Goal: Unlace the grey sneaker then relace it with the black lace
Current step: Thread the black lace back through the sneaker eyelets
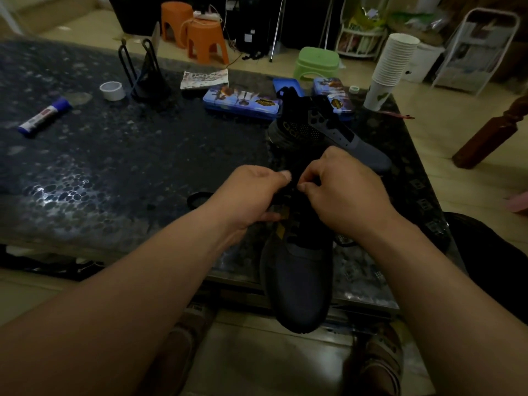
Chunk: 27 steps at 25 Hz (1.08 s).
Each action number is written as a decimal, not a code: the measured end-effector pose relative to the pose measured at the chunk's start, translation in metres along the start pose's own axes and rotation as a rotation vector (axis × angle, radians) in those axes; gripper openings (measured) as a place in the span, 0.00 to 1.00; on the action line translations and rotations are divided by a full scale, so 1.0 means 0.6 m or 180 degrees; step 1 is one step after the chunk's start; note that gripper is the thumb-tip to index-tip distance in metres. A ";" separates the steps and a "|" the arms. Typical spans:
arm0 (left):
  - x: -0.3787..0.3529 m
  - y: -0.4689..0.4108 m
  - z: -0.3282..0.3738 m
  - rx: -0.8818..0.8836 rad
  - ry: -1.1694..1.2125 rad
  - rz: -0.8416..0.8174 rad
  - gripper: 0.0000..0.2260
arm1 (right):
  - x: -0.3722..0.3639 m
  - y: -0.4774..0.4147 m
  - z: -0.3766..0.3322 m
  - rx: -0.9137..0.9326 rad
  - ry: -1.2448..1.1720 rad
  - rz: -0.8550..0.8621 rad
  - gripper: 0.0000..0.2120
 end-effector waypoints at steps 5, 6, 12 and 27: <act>-0.003 0.000 0.013 -0.0411 -0.0954 -0.0225 0.05 | -0.002 -0.001 0.003 -0.0050 -0.0023 -0.0030 0.06; -0.004 -0.002 0.013 -0.0422 -0.1020 -0.0274 0.04 | -0.003 -0.002 0.003 -0.0040 -0.0021 -0.0033 0.07; -0.008 -0.017 -0.009 -0.0041 -0.0589 -0.0542 0.07 | -0.008 -0.002 0.001 0.0039 0.0001 -0.0051 0.09; 0.080 -0.019 0.018 -0.0542 -0.2409 -0.0177 0.13 | 0.046 0.011 0.080 -0.0723 -0.2355 0.0456 0.09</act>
Point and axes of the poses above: each hand's wrist, its own y-axis away from the middle knuckle, its own x-axis out of the back of the hand, z = x × y, the point moved 8 cm from there along -y, towards the middle knuckle
